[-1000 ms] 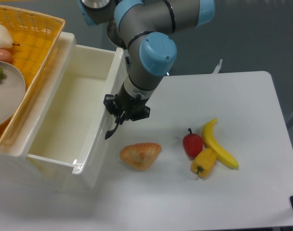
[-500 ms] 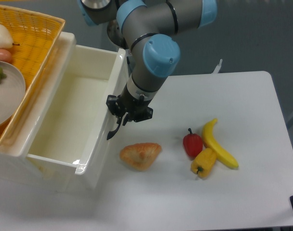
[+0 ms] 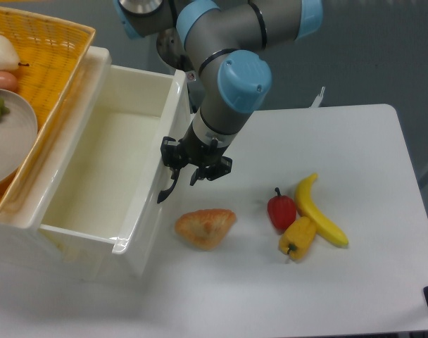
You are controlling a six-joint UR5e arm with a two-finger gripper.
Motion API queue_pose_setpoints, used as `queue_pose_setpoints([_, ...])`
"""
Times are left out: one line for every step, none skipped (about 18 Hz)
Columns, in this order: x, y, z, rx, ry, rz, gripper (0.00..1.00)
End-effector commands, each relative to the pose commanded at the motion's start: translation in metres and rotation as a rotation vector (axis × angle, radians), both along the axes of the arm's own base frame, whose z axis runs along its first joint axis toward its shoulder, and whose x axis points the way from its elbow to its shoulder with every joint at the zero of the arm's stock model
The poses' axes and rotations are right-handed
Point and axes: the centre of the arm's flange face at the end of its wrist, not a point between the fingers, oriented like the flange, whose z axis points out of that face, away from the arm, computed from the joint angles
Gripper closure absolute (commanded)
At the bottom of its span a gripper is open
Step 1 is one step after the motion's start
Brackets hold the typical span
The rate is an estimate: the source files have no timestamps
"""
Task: Slide the top white drawer open
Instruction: 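Open the gripper and release the drawer handle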
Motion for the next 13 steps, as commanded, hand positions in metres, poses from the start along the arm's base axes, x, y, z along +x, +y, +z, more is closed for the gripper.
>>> queue_pose_setpoints([0.000,0.000,0.000,0.001,0.001,-0.003,0.47])
queue_pose_setpoints([-0.001,0.000,-0.002,0.003,-0.001,-0.008,0.45])
queue_pose_setpoints([-0.001,0.000,-0.003,0.004,-0.001,-0.015,0.43])
queue_pose_setpoints([-0.002,0.000,-0.004,0.003,-0.002,-0.017,0.42])
queue_pose_setpoints([-0.002,0.000,-0.004,0.004,-0.002,-0.019,0.40])
queue_pose_setpoints([-0.004,-0.001,-0.004,0.004,-0.004,-0.016,0.39])
queue_pose_setpoints([-0.004,-0.001,-0.004,0.011,-0.010,-0.014,0.37])
queue_pose_setpoints([-0.007,-0.002,-0.003,0.016,-0.011,-0.010,0.34])
queue_pose_setpoints([-0.008,-0.001,-0.001,0.020,-0.008,-0.008,0.29])
queue_pose_setpoints([-0.010,-0.002,0.001,0.023,-0.007,-0.005,0.27])
queue_pose_setpoints([-0.015,-0.004,0.003,0.027,-0.002,0.004,0.23])
queue_pose_setpoints([-0.018,-0.005,0.006,0.030,0.004,0.008,0.17])
queue_pose_setpoints([-0.020,-0.005,0.009,0.035,0.010,0.010,0.12])
